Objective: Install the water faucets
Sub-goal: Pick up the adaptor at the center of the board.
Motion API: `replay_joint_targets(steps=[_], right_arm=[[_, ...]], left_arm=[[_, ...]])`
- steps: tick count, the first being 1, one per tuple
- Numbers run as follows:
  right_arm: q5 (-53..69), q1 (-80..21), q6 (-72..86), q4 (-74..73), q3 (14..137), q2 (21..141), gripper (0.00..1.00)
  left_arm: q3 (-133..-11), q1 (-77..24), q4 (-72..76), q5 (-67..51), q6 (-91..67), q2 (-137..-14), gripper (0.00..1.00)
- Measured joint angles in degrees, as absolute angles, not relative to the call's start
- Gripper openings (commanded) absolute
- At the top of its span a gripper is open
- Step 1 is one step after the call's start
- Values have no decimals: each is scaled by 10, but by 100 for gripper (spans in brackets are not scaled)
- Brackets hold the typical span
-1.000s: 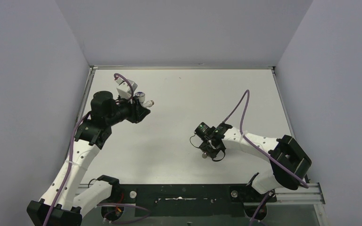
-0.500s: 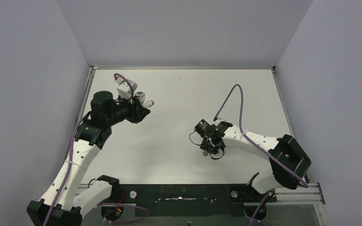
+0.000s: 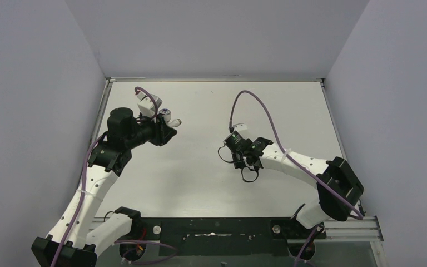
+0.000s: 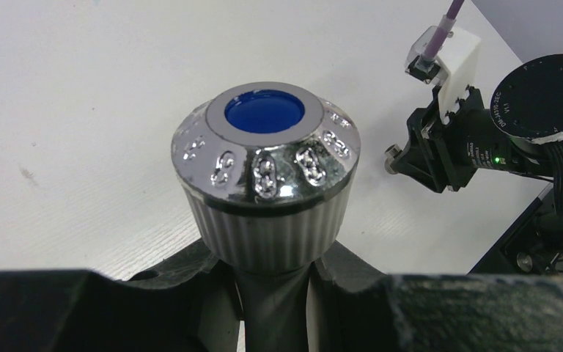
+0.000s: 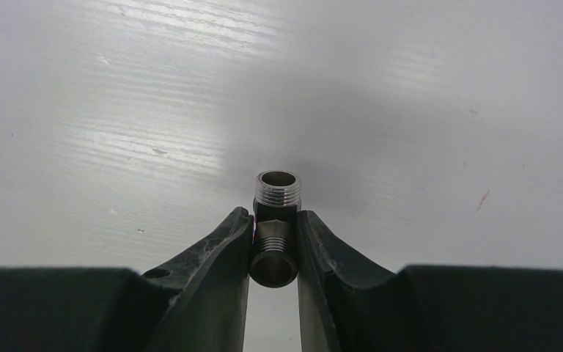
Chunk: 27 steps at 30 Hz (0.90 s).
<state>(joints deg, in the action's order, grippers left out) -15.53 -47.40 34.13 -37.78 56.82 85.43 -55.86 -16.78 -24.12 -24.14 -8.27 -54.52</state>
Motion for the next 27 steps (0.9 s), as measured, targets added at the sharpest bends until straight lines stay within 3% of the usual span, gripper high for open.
replay_joint_targets(steps=[8, 23, 27], right_arm=[[-107, -474, 222, -331, 569, 886, 0], [-21, -473, 188, -261, 545, 913, 0], [-19, -473, 187, -253, 545, 915, 8]], left_arm=[[-563, -168, -248, -238, -82, -545, 0], [-564, -168, -254, -235, -81, -545, 0], [-564, -168, -255, -233, -81, -545, 0]])
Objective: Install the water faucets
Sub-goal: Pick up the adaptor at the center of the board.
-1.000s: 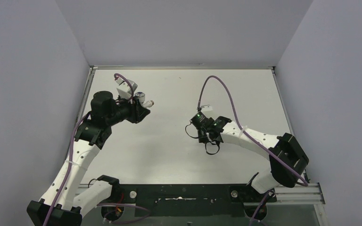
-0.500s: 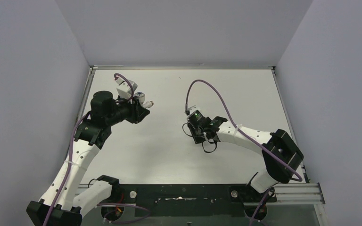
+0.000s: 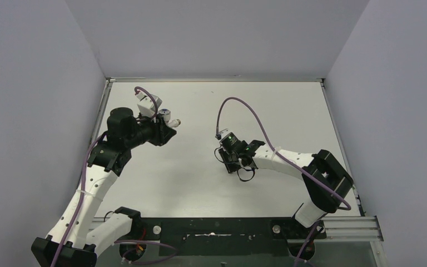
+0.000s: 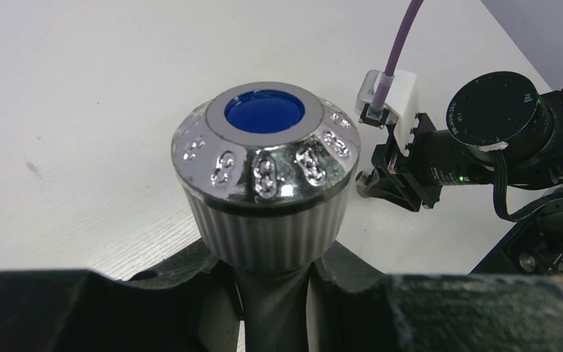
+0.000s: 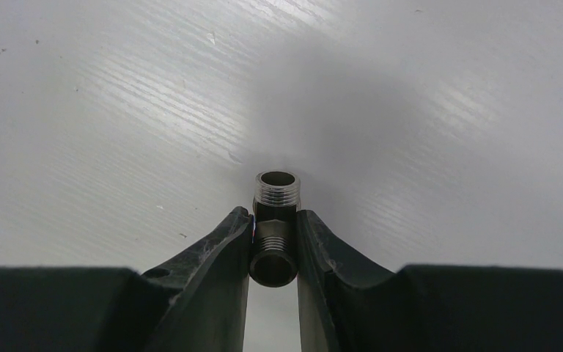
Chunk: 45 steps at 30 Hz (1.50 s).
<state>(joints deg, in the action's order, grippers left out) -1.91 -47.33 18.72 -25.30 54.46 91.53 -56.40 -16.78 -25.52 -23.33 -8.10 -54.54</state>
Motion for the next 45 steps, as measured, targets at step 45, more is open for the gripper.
replay_joint_targets(steps=[45], right_arm=[[29, -443, 173, -342, 608, 958, 43]], left_arm=[[-566, -168, -256, -230, -81, -550, 0]])
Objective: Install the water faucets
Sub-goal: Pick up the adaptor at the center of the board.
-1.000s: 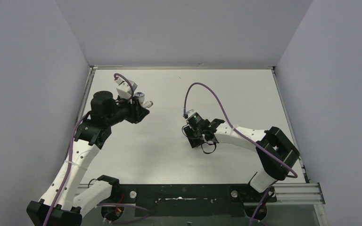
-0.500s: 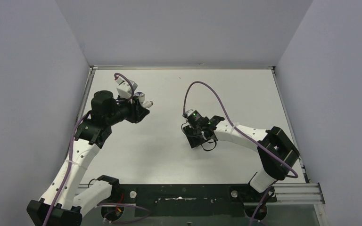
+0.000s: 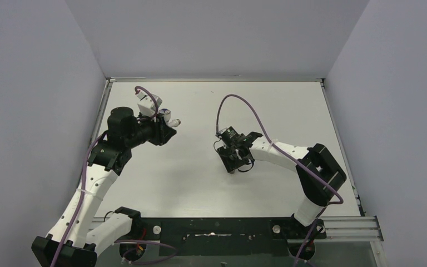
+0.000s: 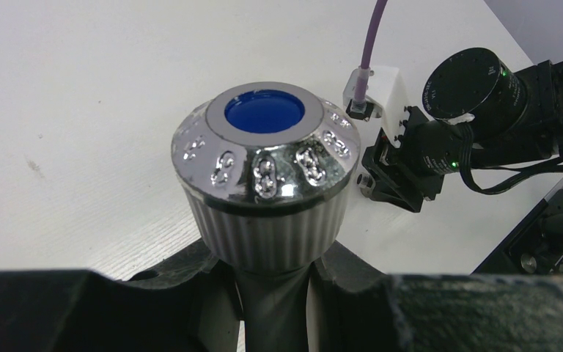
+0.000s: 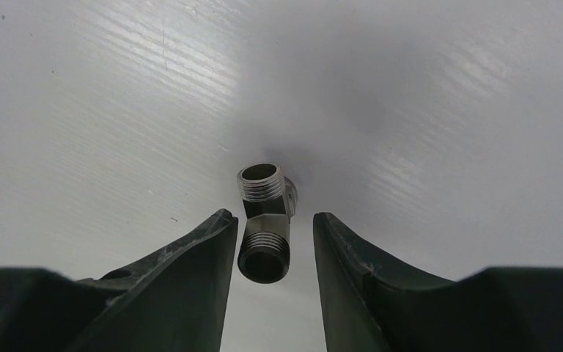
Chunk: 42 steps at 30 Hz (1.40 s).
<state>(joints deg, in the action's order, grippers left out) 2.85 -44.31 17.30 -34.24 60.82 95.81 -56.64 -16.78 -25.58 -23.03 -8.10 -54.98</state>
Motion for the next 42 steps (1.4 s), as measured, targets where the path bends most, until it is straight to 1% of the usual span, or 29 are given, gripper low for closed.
replay_joint_targets(steps=[6, 15, 23, 27, 35, 42], right_arm=[[39, -443, 154, -347, 610, 964, 41], [44, -443, 136, -349, 621, 969, 34], [49, -443, 131, -350, 626, 983, 35], [50, -443, 130, -350, 627, 983, 33], [51, -443, 130, -351, 627, 983, 33], [52, -443, 130, -353, 627, 983, 31]], left_arm=[[-567, -168, -256, -230, -81, -551, 0], [-570, -168, -256, -230, -81, -552, 0], [-570, -168, -256, -229, -81, -552, 0], [-570, -168, -256, -229, -81, -552, 0], [-570, -168, -256, -229, -81, -552, 0], [-570, -168, -256, -229, -81, -552, 0]])
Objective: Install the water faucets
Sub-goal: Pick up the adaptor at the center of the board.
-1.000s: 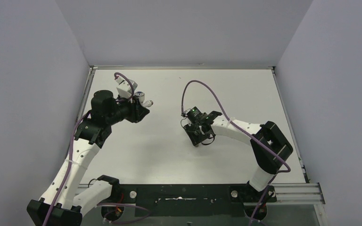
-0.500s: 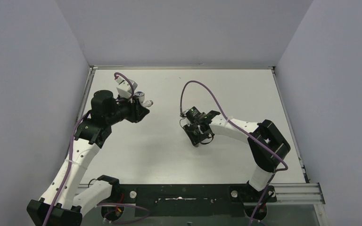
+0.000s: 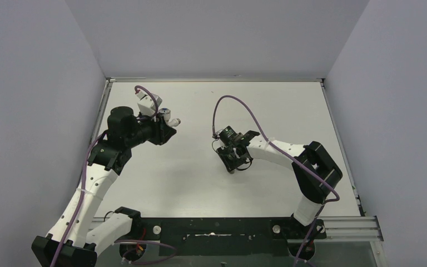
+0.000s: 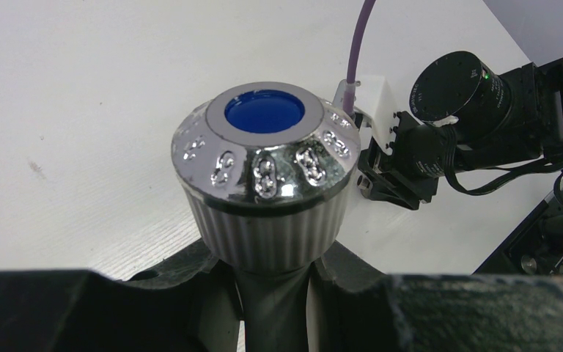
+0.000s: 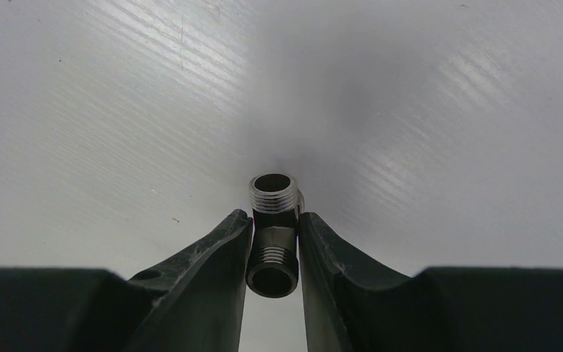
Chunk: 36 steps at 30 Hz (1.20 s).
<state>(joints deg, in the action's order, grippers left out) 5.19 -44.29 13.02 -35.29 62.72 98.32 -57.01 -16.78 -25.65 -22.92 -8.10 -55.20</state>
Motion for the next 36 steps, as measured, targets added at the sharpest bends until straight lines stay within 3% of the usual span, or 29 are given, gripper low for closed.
replay_joint_targets(steps=[5, 11, 17, 21, 30, 36], right_arm=[[53, -443, 130, -353, 628, 988, 32], [54, -443, 130, -354, 630, 993, 27], [54, -443, 129, -357, 632, 993, 16], [54, -443, 128, -362, 633, 993, 0], [52, -441, 134, -360, 635, 978, 0], [28, -420, 154, -309, 616, 871, 0]], left_arm=[[-570, -168, -256, -229, -81, -552, 0], [-570, -168, -256, -229, -81, -552, 0], [-570, -168, -257, -229, -81, -552, 0], [-570, -168, -257, -229, -81, -552, 0], [-570, -168, -258, -230, -83, -552, 0], [-570, -168, -238, -239, -109, -552, 0]])
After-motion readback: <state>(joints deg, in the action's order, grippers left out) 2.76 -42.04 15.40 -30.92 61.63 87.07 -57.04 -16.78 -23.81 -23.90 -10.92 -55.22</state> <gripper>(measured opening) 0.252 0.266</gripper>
